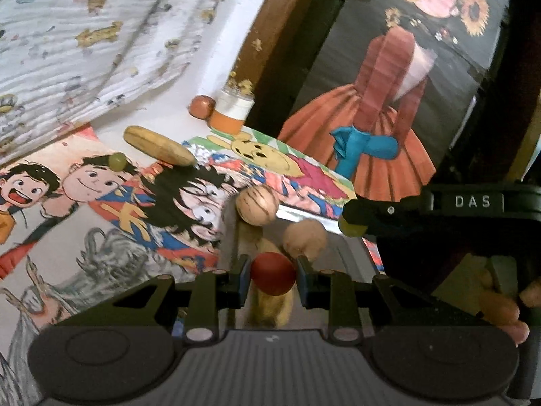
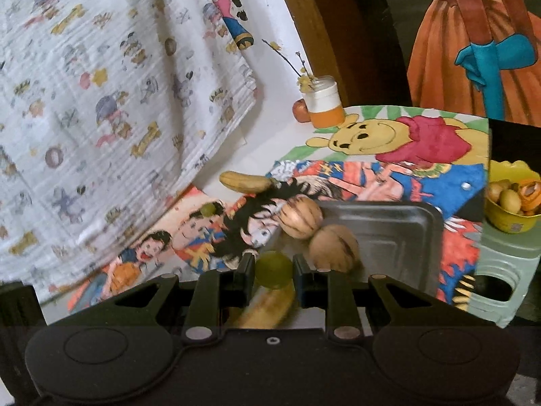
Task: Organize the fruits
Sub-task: 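Carry the green grape and red tomato over the tray with both tools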
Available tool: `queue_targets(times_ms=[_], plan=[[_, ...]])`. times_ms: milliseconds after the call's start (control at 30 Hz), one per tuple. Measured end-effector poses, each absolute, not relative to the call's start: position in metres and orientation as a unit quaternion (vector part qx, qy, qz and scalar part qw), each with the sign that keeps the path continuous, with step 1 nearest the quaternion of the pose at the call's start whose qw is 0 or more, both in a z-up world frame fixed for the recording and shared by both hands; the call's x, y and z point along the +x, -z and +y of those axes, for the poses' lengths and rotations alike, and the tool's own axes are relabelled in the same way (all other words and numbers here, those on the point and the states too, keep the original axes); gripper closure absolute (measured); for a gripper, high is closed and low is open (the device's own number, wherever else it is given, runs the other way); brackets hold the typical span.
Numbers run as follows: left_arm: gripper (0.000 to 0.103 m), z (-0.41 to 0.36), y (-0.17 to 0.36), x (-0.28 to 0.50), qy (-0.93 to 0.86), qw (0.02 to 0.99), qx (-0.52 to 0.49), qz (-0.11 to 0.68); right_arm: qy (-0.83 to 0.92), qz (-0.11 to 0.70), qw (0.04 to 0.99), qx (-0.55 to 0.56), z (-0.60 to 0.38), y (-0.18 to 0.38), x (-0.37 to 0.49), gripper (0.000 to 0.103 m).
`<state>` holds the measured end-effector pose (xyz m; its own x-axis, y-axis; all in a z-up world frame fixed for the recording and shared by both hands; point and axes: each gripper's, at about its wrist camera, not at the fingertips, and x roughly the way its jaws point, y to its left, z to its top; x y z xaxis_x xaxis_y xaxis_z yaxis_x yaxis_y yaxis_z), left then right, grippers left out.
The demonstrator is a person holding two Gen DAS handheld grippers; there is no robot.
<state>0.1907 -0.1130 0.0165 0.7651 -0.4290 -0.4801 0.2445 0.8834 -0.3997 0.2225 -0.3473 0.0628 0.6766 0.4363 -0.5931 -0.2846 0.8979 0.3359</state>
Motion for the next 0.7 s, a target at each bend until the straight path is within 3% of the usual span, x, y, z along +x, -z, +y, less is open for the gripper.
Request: queue_targets(times_ms=[700], plan=[[0.072, -0.167, -0.007, 0.187, 0.221, 0.925, -0.067, 0.303, -0.156, 0.329, 0.929, 0.067, -0.382, -0.02, 0.193, 0.077]])
